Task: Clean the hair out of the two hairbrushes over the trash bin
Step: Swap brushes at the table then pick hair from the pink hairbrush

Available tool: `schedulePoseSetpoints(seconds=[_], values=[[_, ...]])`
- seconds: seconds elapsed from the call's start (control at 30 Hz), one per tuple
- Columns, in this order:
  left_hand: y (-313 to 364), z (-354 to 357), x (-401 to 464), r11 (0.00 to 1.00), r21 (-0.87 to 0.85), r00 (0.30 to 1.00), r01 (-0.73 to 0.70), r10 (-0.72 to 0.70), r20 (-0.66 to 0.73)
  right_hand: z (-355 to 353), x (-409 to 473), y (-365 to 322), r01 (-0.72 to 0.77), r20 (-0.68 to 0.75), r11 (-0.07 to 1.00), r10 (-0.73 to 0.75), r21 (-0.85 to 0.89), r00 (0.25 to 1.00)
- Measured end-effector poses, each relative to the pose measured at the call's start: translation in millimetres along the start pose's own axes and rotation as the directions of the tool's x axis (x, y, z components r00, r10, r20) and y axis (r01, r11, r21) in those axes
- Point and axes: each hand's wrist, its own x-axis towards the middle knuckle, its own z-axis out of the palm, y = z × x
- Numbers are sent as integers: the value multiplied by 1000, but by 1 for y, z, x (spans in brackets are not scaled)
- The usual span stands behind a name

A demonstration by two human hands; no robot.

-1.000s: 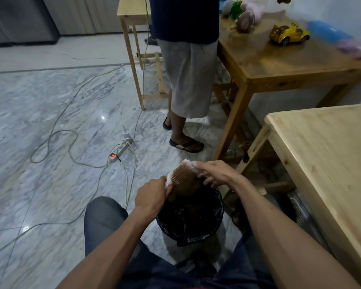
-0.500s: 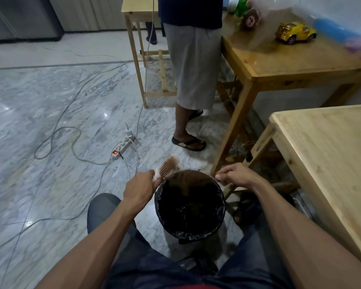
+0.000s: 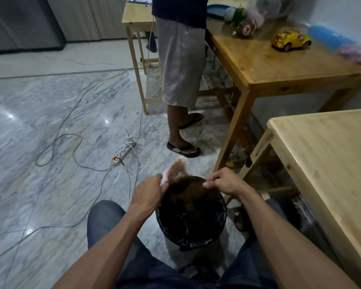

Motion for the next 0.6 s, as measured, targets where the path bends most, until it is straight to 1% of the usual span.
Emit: schedulePoseSetpoints(seconds=[0.07,0.13,0.17,0.2,0.23,0.33,0.37,0.5,0.6], values=[[-5,0,1,1000,-6,1000,29,-29,-13,-6,-4,5,-15,19,998,16,-54,1000],[0,0,1,1000,-11,1000,7,-7,-14,-9,-6,6,-4,46,993,10,-122,999],[4,1,0,1000,-12,1000,-12,12,-12,-9,-7,5,0,72,992,9,-129,997],[8,2,0,1000,-9,1000,-29,29,-7,-8,-8,2,6,100,993,7,-121,995],[11,3,-1,999,1,999,-42,42,1,-7,-7,1,9,120,997,0,-78,993],[19,6,-1,996,37,997,-79,79,7,-5,-7,-7,7,98,989,-22,148,995],[21,6,-2,995,49,996,-92,91,9,-3,-6,-9,28,88,984,-44,175,995],[24,6,-2,993,58,995,-104,104,4,5,-2,-6,80,29,988,-84,129,996],[13,4,1,999,14,999,-50,50,-2,2,0,5,81,27,994,-84,78,996]])
